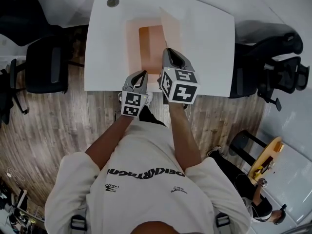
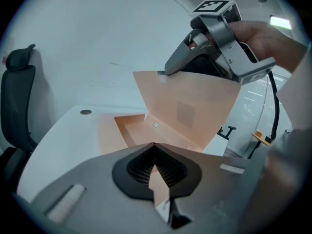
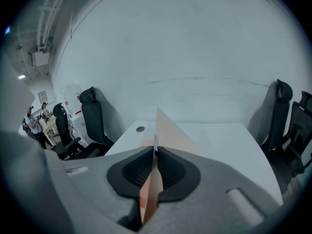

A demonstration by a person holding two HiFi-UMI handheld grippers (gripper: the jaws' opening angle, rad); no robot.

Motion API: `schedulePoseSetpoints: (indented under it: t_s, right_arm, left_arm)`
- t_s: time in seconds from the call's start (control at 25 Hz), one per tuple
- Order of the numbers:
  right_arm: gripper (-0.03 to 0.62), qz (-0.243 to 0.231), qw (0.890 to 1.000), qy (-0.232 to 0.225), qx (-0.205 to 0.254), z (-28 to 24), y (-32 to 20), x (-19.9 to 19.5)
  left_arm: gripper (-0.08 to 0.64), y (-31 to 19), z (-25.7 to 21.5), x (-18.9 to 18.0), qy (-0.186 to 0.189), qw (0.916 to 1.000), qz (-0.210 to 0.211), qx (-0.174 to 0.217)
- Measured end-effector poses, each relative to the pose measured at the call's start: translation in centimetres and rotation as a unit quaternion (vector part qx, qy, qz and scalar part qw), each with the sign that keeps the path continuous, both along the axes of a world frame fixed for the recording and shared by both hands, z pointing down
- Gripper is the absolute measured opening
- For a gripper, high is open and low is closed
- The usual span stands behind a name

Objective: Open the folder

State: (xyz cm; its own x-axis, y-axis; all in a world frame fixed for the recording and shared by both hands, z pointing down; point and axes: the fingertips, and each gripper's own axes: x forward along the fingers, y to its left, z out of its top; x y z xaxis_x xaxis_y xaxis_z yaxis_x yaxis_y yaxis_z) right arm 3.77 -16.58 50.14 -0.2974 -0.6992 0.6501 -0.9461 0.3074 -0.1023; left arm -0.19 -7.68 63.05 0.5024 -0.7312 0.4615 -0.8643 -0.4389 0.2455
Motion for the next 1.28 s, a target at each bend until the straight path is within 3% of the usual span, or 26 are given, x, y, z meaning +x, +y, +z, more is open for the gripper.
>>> schedulePoseSetpoints:
  t_s: [0.44, 0.84, 1.28]
  right_arm:
    - [0.025, 0.008, 1.0, -0.016, 0.006, -0.5, -0.1, 1.8]
    - [0.025, 0.012, 1.0, -0.019, 0.01, -1.0, -0.6, 3.9]
    - [0.02, 0.028, 0.999, -0.016, 0.019, -1.5, -0.9, 7.5]
  left_arm:
    - [-0.015, -0.2, 1.7, 1.0, -0.022, 0.9995, 0.012, -0.016]
    - [-0.015, -0.1, 2.9, 2.4, -0.074, 0.9962, 0.039, -0.025]
    - [-0.015, 0.1, 3.5, 2.9, -0.1, 0.9929, 0.051, -0.039]
